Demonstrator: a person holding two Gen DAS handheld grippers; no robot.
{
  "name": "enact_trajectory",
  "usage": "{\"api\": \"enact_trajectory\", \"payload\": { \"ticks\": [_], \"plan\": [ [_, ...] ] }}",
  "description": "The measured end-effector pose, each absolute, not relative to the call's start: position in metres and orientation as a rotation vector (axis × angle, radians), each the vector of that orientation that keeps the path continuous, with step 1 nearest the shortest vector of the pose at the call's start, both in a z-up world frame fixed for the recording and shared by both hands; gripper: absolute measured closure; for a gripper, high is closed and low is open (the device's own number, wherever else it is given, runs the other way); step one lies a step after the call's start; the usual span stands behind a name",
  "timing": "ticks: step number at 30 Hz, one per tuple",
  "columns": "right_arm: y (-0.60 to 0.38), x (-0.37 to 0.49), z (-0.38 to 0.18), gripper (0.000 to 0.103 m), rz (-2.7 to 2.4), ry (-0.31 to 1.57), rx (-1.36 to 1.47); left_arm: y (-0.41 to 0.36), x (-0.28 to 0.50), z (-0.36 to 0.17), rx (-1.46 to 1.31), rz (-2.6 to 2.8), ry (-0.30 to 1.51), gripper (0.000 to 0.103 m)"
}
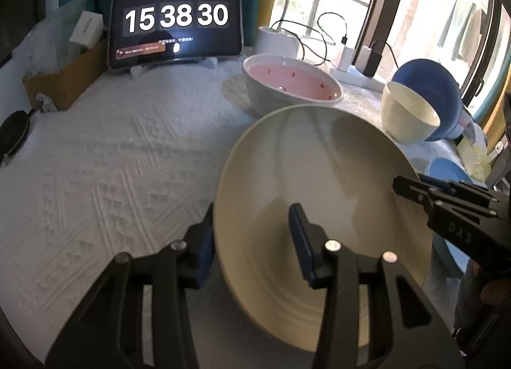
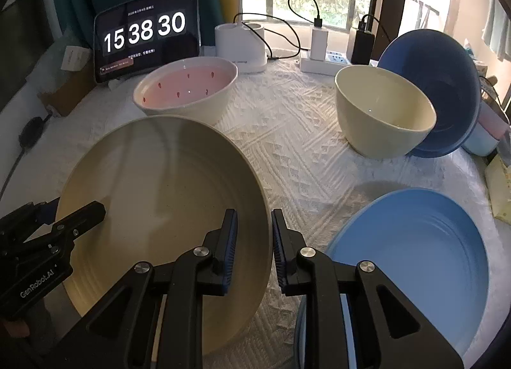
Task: Organize plates and bowls
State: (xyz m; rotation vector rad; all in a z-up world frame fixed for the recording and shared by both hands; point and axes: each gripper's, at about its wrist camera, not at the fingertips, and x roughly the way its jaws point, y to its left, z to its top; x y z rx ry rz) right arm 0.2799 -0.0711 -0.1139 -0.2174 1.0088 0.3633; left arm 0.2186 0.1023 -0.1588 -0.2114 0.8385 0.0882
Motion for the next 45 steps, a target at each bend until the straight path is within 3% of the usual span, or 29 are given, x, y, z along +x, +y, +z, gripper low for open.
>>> {"api": "enact_trajectory", "payload": {
  "ticks": [45],
  "plan": [
    [-0.144,0.234,-0.064,0.08,0.302,0.898,-0.111,0.035,0.186,-0.118,-0.13,-0.015,0.762,0.059]
  ]
}}
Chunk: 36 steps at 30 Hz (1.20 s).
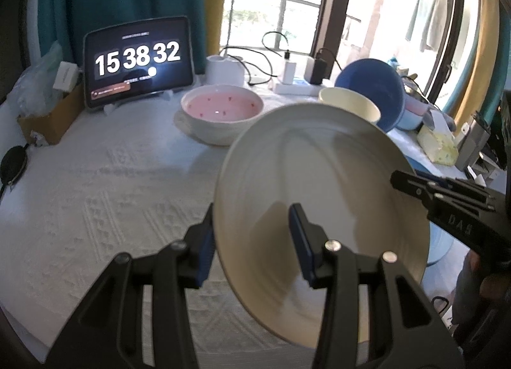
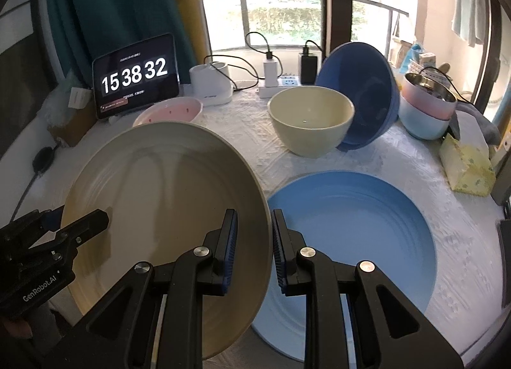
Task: Organize plates and bowls
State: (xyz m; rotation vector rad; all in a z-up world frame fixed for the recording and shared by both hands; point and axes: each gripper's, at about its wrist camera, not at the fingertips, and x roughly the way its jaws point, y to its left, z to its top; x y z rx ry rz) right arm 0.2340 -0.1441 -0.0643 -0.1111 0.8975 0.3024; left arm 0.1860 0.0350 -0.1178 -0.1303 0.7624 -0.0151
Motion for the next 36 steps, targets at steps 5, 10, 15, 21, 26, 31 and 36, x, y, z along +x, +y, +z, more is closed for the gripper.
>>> {"api": "enact_trajectory", "payload": {
  "ticks": [5,10,15,21,26,31,36],
  "plan": [
    [-0.164,0.232,-0.065,0.08,0.283,0.895,-0.083,0.016,0.189,-0.117,-0.109,-0.037,0.768,0.059],
    [-0.185,0.232,-0.065,0.08,0.262,0.893,-0.057,-0.004,0.193,-0.117,-0.087,-0.058,0.779,0.059],
    [-0.205,0.232,-0.065,0.08,0.239,0.889,-0.027,-0.024,0.198,-0.118,-0.062,-0.082,0.791,0.059],
    [-0.229,0.235,-0.067,0.08,0.21,0.885,0.004,-0.048,0.204,-0.12,-0.032,-0.109,0.806,0.058],
    [-0.248,0.238,-0.069,0.08,0.189,0.882,0.024,-0.065,0.211,-0.122,-0.008,-0.128,0.817,0.058],
    [-0.264,0.243,-0.072,0.08,0.169,0.882,0.043,-0.083,0.219,-0.126,0.016,-0.145,0.83,0.058],
    [-0.28,0.246,-0.075,0.08,0.152,0.884,0.06,-0.097,0.226,-0.13,0.028,-0.152,0.842,0.058]
  ]
}}
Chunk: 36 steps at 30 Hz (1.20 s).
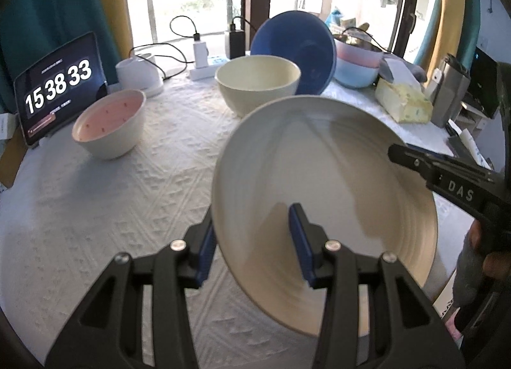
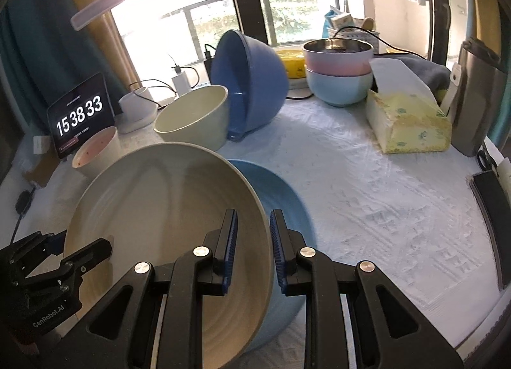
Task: Organize plates and bowls
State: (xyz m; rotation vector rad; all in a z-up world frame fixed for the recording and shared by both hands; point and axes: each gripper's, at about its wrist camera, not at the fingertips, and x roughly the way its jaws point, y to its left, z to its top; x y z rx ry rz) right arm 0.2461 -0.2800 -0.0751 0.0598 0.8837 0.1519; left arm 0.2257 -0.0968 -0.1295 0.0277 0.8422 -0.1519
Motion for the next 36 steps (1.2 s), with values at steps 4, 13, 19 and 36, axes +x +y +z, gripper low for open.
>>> {"api": "enact_trajectory", "payload": {
  "ticks": [4,13,19,36],
  "plan": [
    [-0.289,0.25,-0.078,0.08,0.144,0.885,0.072,-0.107,0.232,-0.132,0.041,-0.156,0.853,0.058],
    [-0.306,0.26,-0.083,0.08,0.133,0.889,0.1,-0.121,0.245,-0.139,0.054,-0.149,0.862,0.057],
    [-0.31,0.261,-0.088,0.08,0.127,0.892,0.124,-0.123,0.254,-0.147,0.06,-0.122,0.889,0.054],
    [-0.31,0.261,-0.087,0.079,0.104,0.902,0.132,-0.109,0.245,-0.134,0.01,-0.125,0.833,0.042]
  ]
}}
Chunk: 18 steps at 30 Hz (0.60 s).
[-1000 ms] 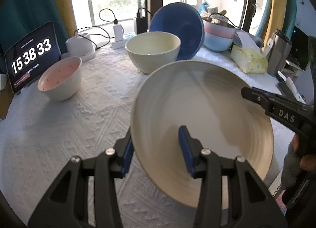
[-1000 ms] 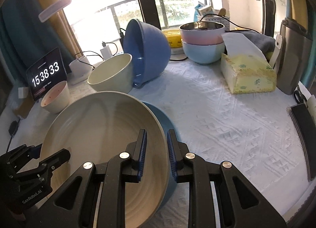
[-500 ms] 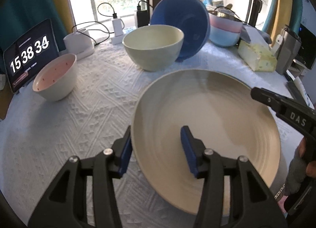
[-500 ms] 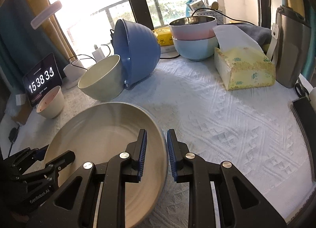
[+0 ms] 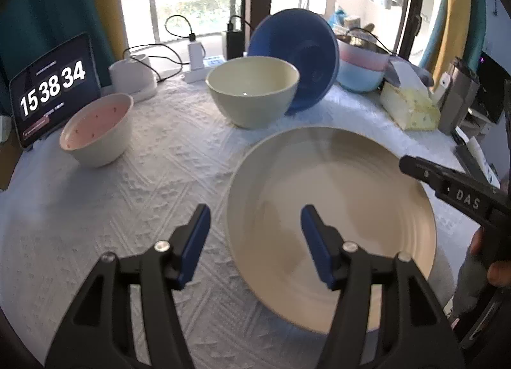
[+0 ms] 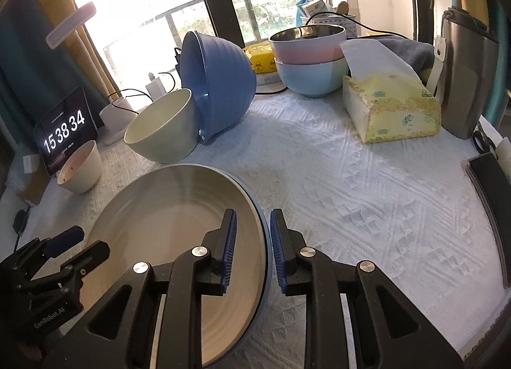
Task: Organize plates and bowls
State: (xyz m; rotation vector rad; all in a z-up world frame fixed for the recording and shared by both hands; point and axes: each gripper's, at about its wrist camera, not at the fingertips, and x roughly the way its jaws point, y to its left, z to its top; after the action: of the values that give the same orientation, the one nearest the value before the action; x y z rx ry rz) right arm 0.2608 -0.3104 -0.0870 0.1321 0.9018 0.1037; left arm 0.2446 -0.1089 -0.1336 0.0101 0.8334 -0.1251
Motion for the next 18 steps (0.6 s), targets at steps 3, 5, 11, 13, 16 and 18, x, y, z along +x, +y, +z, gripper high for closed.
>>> {"api": "enact_trajectory", "payload": {
  "ticks": [3,5,11,13,16,18],
  "plan": [
    [-0.311,0.259,-0.085,0.075,0.098,0.9,0.138,-0.103,0.243,-0.132,-0.003,-0.108,0.823,0.042],
    [-0.312,0.258,-0.083,0.068,0.096,0.896,0.141,-0.1,0.243,-0.133,-0.01,-0.094,0.825,0.042],
    [-0.314,0.258,-0.087,0.061,0.089,0.901,0.142,-0.09,0.249,-0.145,-0.031,-0.05,0.871,0.042],
    [-0.316,0.258,-0.09,0.06,0.087,0.906,0.144,-0.089,0.251,-0.149,-0.034,-0.041,0.882,0.042],
    [-0.318,0.26,-0.095,0.06,0.084,0.919,0.147,-0.094,0.255,-0.155,-0.025,-0.042,0.897,0.042],
    [-0.32,0.262,-0.099,0.06,0.081,0.929,0.15,-0.097,0.258,-0.159,-0.018,-0.05,0.905,0.042]
  ]
}}
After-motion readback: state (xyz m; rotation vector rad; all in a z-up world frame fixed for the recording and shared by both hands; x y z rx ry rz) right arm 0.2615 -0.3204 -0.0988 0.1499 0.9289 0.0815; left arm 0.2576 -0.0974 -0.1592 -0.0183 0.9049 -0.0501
